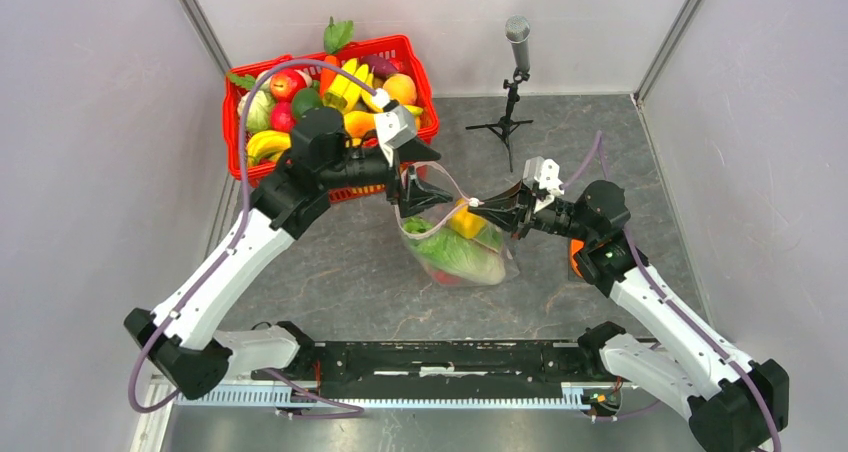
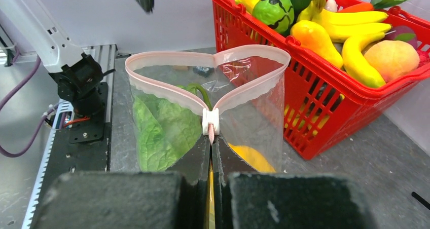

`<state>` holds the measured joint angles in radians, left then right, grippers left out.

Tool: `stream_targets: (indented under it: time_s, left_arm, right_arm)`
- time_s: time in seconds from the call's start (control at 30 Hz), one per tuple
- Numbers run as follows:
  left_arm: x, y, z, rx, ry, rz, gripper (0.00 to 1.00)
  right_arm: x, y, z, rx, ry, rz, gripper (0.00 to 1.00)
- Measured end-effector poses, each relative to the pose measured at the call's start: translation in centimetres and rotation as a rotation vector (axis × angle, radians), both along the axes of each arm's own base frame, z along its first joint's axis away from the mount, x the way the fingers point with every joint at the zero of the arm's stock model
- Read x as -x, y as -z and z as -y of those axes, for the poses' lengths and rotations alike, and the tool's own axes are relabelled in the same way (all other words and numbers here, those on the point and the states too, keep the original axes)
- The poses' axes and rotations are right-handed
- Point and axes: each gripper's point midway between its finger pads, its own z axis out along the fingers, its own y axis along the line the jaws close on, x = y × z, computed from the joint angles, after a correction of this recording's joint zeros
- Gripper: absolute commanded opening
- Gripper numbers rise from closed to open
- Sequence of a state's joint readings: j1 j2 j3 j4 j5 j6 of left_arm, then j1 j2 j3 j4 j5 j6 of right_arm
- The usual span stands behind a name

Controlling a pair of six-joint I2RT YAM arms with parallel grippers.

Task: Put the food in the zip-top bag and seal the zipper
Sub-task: Zip the zipper food storage bag at the center of the board.

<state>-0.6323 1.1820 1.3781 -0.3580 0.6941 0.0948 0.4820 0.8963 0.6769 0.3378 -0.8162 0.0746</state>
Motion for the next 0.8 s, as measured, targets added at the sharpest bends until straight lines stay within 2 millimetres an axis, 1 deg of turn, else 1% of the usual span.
stream_targets:
  time_s: [0.1,0.17,0.23,0.3,0.4,0.5,0.57,0.67,0.7,0.8]
  left_arm:
    - [-0.5,1.1,1.2,0.006,0.050,-0.005,0.93]
    - [-0.7,1.6,1.7,0.010,0.072,-0.004,0.92]
    - [-0.7,1.6,2.1,0.019,0.097,0.007,0.88]
    - [-0.5,1.4,2.2,0.025,0.118,0.021,0.88]
    - [-0.3,1.2,2.2,0.025,0.136,0.065,0.90]
    - [0.8,2.0,1.7,0.032,0.165,0.094,0.92]
    - [1.7,2.2,1.6,0.047,0.197,0.106,0.90]
    - [2.7,1.5,2.2,0.075,0.256,0.125,0.83]
    - [3.1,1.4,2.5,0.078,0.281,0.119,0.80]
    - [3.7,1.3,3.4,0.076,0.333,0.108,0.75]
  right_arm:
    - [-0.3,0.2,0.1,0.007,0.016,0.004,0.00]
    - [-0.4,0.3,0.1,0.010,0.023,0.006,0.00]
    - [-0.6,0.3,0.2,0.011,0.033,0.004,0.00]
    - [-0.6,0.3,0.2,0.012,0.033,0.004,0.00]
    - [-0.4,0.3,0.2,0.012,0.023,0.007,0.00]
    - [0.1,0.1,0.2,0.010,0.006,0.014,0.00]
    - [0.2,0.0,0.2,0.008,0.003,0.016,0.00]
    - [0.4,0.2,0.2,0.005,-0.002,0.012,0.00]
    - [0.4,0.3,0.2,0.005,-0.003,0.008,0.00]
    - [0.5,0.3,0.2,0.003,-0.006,0.006,0.00]
